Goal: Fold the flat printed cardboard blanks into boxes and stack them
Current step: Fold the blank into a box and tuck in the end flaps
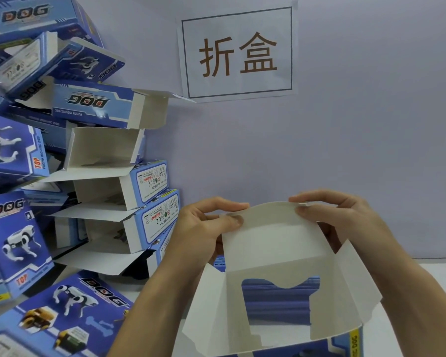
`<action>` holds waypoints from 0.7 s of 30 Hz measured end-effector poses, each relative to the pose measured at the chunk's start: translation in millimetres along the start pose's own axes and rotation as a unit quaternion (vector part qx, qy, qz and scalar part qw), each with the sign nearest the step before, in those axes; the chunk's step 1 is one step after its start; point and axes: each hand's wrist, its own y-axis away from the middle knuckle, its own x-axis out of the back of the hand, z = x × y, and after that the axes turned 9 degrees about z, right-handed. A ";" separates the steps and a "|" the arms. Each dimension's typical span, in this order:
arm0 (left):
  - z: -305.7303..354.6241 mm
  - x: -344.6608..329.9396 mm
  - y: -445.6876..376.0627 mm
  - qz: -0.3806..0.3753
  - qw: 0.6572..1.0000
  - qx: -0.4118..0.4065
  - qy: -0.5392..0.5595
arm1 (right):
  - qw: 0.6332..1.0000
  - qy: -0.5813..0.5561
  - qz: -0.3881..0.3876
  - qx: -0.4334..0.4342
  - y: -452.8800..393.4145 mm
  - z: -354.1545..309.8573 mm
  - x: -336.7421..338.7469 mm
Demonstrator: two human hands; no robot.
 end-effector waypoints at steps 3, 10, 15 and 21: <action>0.1 -0.1 -0.8 0.007 1.000 0.006 0.013 | 1.000 -0.006 -0.004 -0.003 0.7 -0.1 -0.4; -10.4 13.2 -12.4 0.059 0.997 0.050 0.030 | 0.968 -0.120 -0.182 -0.124 -2.9 20.5 7.1; -25.9 23.9 -22.8 0.112 0.990 0.083 0.025 | 0.956 0.035 -0.271 -0.111 -6.5 51.9 18.6; -39.4 30.3 -28.4 0.170 0.973 0.139 0.076 | 0.944 0.091 -0.306 -0.085 -8.2 61.6 17.8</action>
